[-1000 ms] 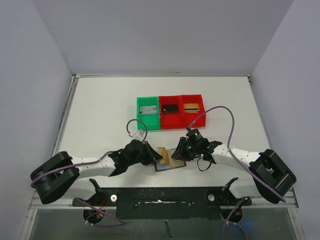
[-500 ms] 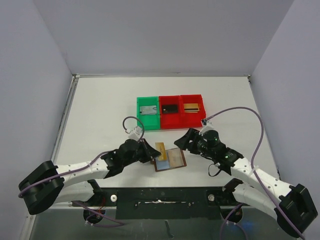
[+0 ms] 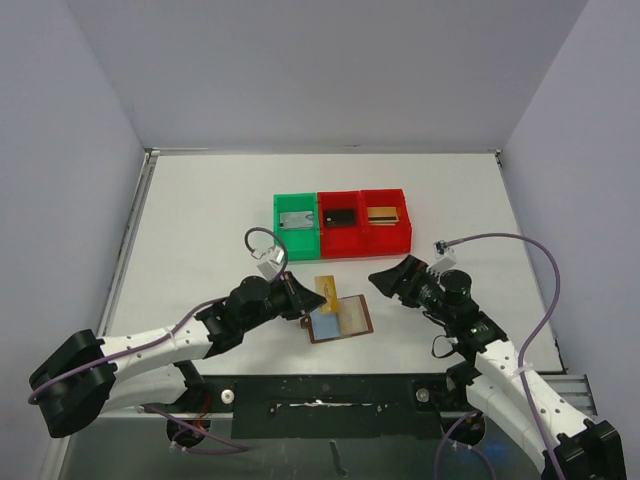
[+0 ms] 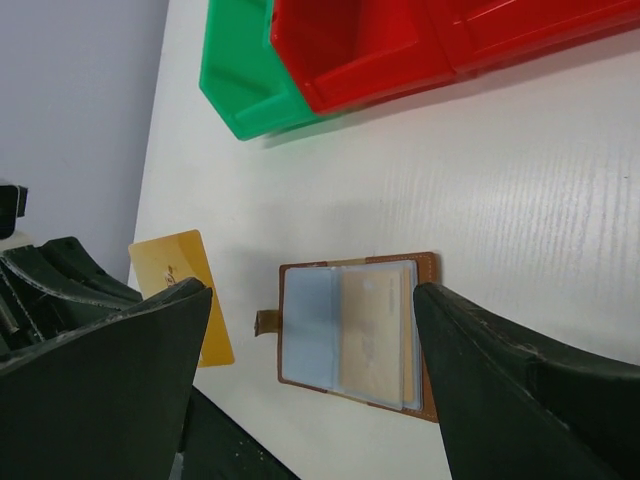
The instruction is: Take the credit cards out of the card holder
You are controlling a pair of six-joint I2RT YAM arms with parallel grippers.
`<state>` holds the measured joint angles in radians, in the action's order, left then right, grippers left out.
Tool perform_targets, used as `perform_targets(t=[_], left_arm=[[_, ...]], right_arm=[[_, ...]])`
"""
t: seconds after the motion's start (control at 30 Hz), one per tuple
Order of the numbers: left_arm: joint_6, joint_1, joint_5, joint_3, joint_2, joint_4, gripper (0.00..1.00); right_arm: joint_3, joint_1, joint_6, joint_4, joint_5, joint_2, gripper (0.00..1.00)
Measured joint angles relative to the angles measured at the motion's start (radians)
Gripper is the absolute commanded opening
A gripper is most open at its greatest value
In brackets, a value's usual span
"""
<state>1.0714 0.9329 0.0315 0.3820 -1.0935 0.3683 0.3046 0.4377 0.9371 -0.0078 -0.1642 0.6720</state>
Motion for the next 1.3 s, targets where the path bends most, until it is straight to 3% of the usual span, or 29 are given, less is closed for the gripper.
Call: perform_targets(t=[0.2,0.73,1.3], left_arm=[[-0.03,0.0,-0.081,0.054,-0.001,0.033,0.0],[0.029,-0.013,-0.304,0.021,-0.116,0.436,0.0],[0.05,-0.018,-0.323,0.02,-0.108,0.495,0.0]], right_arm=[[-0.038,-0.053,0.016,0.124,-0.186,0.0,0.8],[-0.079,-0.073,0.127,0.523,-0.493,0.14,0.61],[-0.097,-0.073,0.24,0.823,-0.691,0.177,0.3]])
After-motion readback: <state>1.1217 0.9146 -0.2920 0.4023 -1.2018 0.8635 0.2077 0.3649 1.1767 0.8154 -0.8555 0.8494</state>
